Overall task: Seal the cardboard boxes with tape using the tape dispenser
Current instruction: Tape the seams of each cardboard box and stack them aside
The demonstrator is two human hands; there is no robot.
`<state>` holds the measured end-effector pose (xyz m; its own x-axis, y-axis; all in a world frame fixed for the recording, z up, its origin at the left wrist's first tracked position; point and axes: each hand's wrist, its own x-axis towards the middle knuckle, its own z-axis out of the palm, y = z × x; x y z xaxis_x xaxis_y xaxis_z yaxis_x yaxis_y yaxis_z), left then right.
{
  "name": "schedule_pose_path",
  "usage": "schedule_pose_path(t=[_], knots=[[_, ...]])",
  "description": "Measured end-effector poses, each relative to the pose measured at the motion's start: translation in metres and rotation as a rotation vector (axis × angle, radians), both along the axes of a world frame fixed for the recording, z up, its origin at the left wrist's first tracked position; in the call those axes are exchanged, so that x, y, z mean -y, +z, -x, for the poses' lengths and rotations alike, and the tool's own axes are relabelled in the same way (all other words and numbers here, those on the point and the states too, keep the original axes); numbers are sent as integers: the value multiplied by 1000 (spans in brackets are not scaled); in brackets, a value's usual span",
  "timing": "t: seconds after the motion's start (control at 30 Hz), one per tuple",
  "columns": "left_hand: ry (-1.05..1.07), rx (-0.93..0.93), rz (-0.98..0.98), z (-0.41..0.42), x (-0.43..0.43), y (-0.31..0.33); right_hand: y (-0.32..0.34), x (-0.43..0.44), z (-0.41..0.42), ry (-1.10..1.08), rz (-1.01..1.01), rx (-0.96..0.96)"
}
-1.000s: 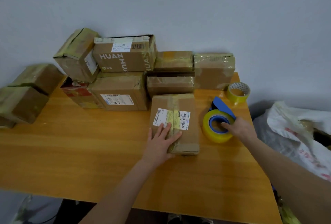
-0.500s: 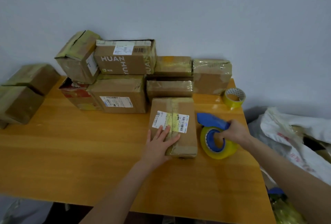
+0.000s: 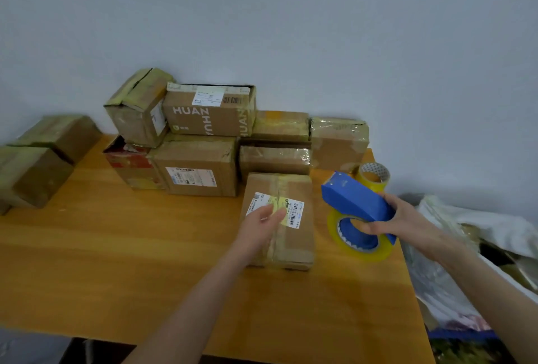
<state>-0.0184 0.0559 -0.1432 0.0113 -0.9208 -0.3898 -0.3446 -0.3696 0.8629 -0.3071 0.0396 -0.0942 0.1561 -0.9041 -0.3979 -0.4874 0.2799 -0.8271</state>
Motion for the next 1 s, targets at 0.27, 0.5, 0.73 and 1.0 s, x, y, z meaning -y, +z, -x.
schedule_pose_path(t=[0.27,0.5,0.73,1.0], knots=[[84,-423,-264,10,3,35,35,-21,-31,302,87,71],[139,-229,-131,-6,-12,28,23,-17,-49,453,157,-118],[140,-55,-119,-24,-26,12,11,-18,-63,612,303,-342],[306,68,-131,-91,-49,-14,-7,-24,-11,620,191,-420]])
